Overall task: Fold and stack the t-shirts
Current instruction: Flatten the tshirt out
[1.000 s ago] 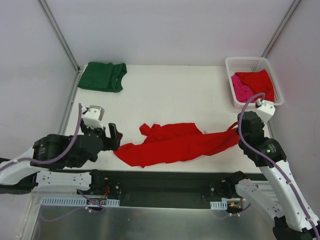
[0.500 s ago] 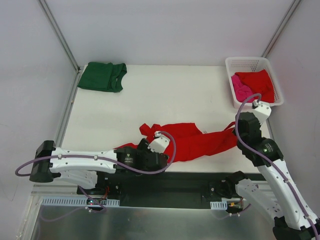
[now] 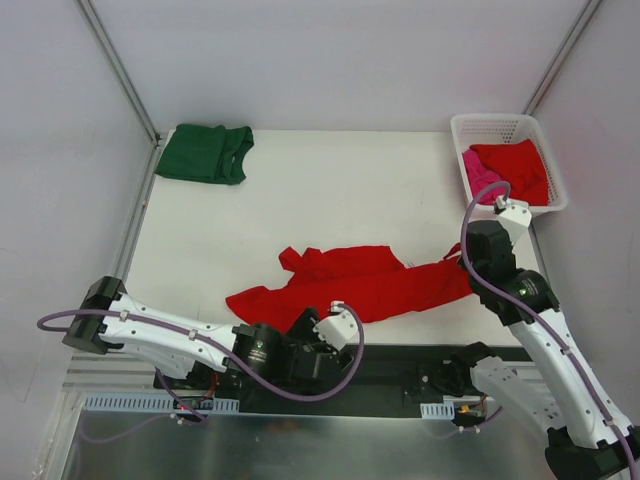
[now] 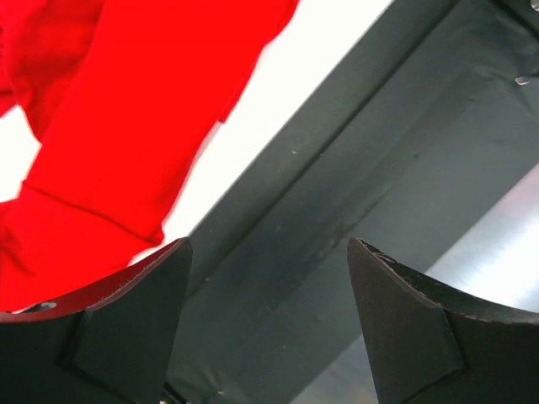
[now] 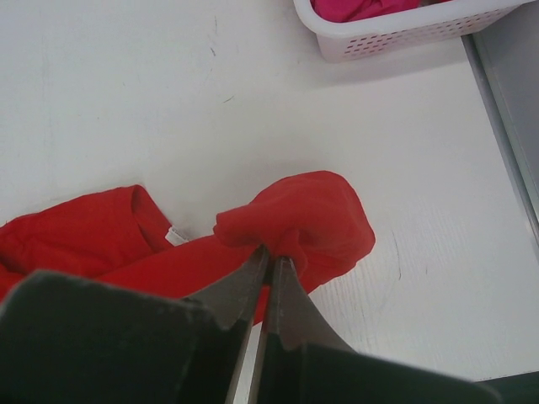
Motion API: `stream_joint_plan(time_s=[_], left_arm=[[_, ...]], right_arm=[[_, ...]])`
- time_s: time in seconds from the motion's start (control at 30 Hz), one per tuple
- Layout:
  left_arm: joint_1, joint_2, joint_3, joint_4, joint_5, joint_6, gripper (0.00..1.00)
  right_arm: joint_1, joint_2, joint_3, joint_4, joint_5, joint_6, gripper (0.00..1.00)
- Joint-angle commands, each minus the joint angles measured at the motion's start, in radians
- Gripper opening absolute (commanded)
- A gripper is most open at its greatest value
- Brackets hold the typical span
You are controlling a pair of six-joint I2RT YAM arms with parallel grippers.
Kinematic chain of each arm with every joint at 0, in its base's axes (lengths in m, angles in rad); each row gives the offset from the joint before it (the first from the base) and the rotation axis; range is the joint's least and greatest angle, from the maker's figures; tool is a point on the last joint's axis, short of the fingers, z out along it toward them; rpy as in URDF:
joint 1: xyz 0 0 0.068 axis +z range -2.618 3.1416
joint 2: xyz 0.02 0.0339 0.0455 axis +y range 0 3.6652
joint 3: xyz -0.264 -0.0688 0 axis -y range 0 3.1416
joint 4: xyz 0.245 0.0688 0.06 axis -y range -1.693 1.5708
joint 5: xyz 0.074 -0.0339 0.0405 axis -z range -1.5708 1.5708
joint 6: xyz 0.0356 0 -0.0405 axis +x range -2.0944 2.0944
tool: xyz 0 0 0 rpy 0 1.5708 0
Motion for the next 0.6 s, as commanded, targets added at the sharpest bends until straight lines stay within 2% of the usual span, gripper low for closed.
stream_joint_plan(time_s=[0.0,0.13,0.37,0.57], left_arm=[[-0.009,-0.048,-0.042,-0.002,-0.058,-0.09,0.75],[0.049,0.008,-0.054,0.006,-0.027,-0.032,0.75],[0.066,0.208,0.006,0.093,0.038,0.116,0.75],[0.114,0.203,-0.042,0.167,0.074,0.149,0.75]], right_arm=[[-0.005,-0.005,0.005,0.032,-0.004,0.014,0.01],[-0.005,0.021,-0.001,0.051,-0.024,0.02,0.01],[-0.005,0.069,0.016,0.063,-0.046,0.017,0.01],[-0.005,0.051,-0.001,0.066,-0.044,0.018,0.01]])
